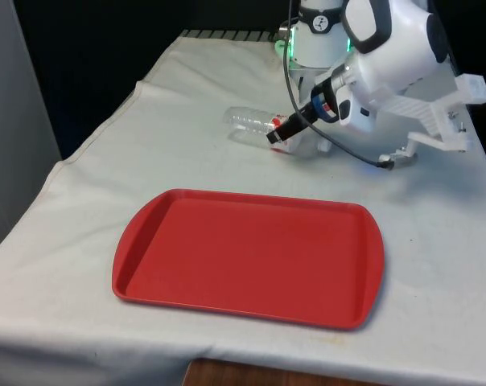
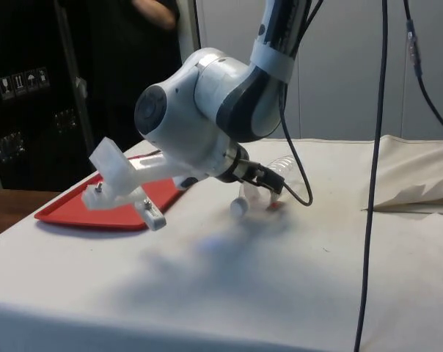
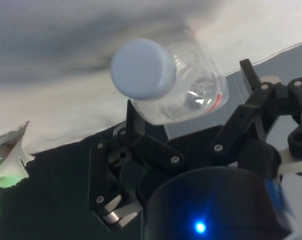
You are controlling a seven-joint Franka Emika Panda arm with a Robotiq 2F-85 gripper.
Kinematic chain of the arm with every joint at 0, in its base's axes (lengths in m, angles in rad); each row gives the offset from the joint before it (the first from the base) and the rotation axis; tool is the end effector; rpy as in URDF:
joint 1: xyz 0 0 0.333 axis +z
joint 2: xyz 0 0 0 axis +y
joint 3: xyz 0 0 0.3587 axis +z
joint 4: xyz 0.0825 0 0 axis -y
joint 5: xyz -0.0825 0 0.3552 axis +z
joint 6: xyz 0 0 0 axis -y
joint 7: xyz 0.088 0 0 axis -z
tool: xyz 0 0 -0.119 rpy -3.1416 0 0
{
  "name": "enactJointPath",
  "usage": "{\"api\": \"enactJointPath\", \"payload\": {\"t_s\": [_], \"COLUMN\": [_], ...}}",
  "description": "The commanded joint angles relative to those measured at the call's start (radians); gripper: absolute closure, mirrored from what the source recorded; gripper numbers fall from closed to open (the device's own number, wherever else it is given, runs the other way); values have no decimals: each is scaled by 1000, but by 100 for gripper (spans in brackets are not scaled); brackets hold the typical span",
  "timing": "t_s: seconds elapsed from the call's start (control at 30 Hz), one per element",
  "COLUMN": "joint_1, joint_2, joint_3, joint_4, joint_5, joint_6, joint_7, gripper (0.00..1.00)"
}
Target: Place the bottle upright on the tray.
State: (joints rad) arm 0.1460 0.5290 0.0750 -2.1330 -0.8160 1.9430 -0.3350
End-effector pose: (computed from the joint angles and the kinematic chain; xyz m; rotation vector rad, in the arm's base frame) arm 0.4992 0.0537 0.1865 2.0594 1.3390 -0.9054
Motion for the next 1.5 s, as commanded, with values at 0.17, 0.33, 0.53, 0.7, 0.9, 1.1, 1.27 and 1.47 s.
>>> {"api": "enactJointPath", "payload": {"t_s": [0.17,0.33,0.53,0.7,0.9,1.1,1.27,1.47], "joint_1": [0,4,3,3,1,0,0,-1], "joint_2": [7,27,38,38,39,40,40,41], "joint_3": [11,17,20,21,22,22,22,23], "joint_4": [3,14,17,15,19,21,22,24], "joint_5": [-11,-27,-39,-43,-44,-43,-42,-42], "joint_6": [-11,-25,-27,-28,-26,-25,-25,-30], "joint_7": [0,1,1,0,-2,-3,-4,-4], "gripper": [0,0,0,0,0,1,36,65]}}
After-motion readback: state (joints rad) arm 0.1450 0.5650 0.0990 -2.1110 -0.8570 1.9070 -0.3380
